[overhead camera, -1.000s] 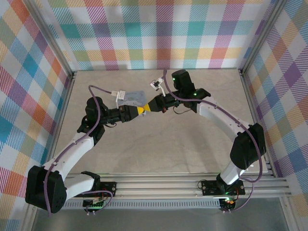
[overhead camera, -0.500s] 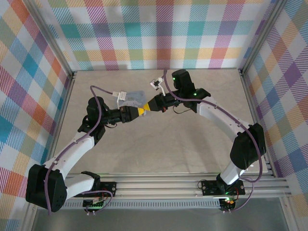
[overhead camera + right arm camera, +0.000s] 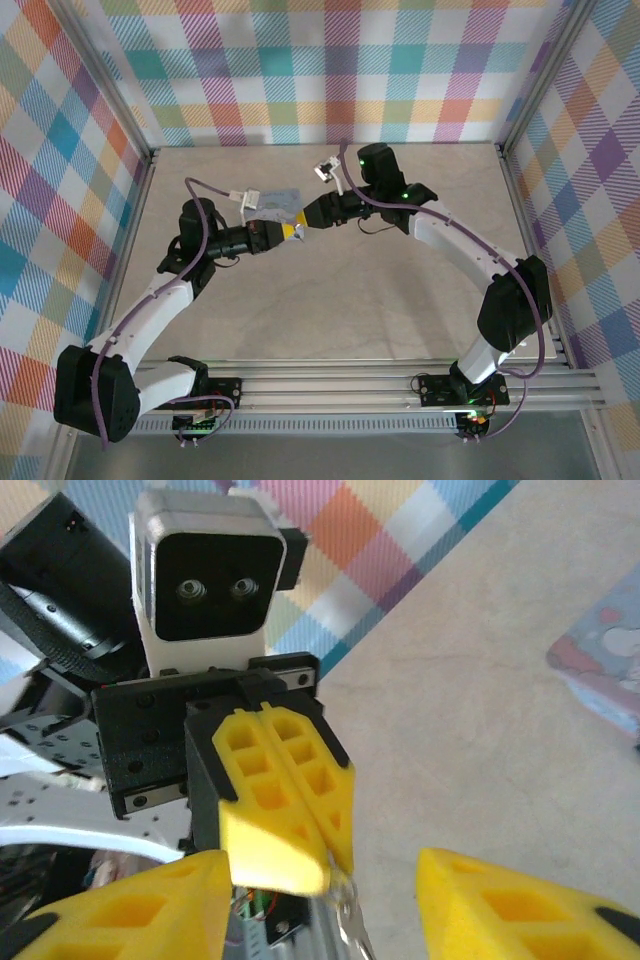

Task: Unlock a padlock with a key

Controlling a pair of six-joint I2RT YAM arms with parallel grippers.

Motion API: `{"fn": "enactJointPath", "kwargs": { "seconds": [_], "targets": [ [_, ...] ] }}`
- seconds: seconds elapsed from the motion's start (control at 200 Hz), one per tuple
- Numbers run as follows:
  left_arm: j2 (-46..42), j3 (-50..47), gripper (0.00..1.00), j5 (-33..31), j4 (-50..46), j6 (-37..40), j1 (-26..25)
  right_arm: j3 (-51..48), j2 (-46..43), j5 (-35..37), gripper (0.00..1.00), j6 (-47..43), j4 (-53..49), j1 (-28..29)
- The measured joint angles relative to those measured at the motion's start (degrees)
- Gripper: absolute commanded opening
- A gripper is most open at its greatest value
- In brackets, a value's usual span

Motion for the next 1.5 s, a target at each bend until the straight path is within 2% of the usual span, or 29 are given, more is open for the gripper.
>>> {"fn": "enactJointPath", "kwargs": {
  "seconds": [0.205, 0.43, 0.65, 0.81, 1.04, 1.175, 1.345, 1.5],
  "targets": [
    [1.14, 5.22, 0.00, -7.78, -15.41, 6.34, 8.28, 5.09, 5.73, 11.89, 0.57, 4.13, -3.13, -1.73],
    [12.22, 13.16, 0.00, -25.00, -28.96, 10.25, 18.64, 15.26, 20.63, 20.74, 0.57, 7.96, -6.97, -2.10],
    [26.91, 18.67, 0.00, -38.16, -33.97, 11.47, 20.72, 26.82, 34.75, 23.47, 0.56, 9.09, -10.10, -2.10],
    [36.35, 26.16, 0.00, -42.18, -34.25, 13.22, 19.04, 31.52, 40.19, 23.32, 0.55, 9.01, -10.93, -2.10],
    [40.52, 30.56, 0.00, -44.02, -34.29, 15.10, 9.94, 29.73, 41.27, 20.48, 0.52, 8.61, -9.38, -2.10],
    [40.52, 30.56, 0.00, -44.85, -34.42, 15.19, 7.23, 20.72, 36.94, 19.80, 0.52, 8.22, -4.42, -3.50],
    [39.71, 29.20, 0.00, -47.08, -32.76, 14.95, 1.36, 5.16, 26.32, 22.56, 0.52, 7.82, -1.36, -4.57],
    [38.23, 27.69, 0.00, -48.57, -32.57, 14.53, -3.41, -4.85, 18.62, 25.62, 0.60, 7.85, -0.46, -4.85]
  ]
}}
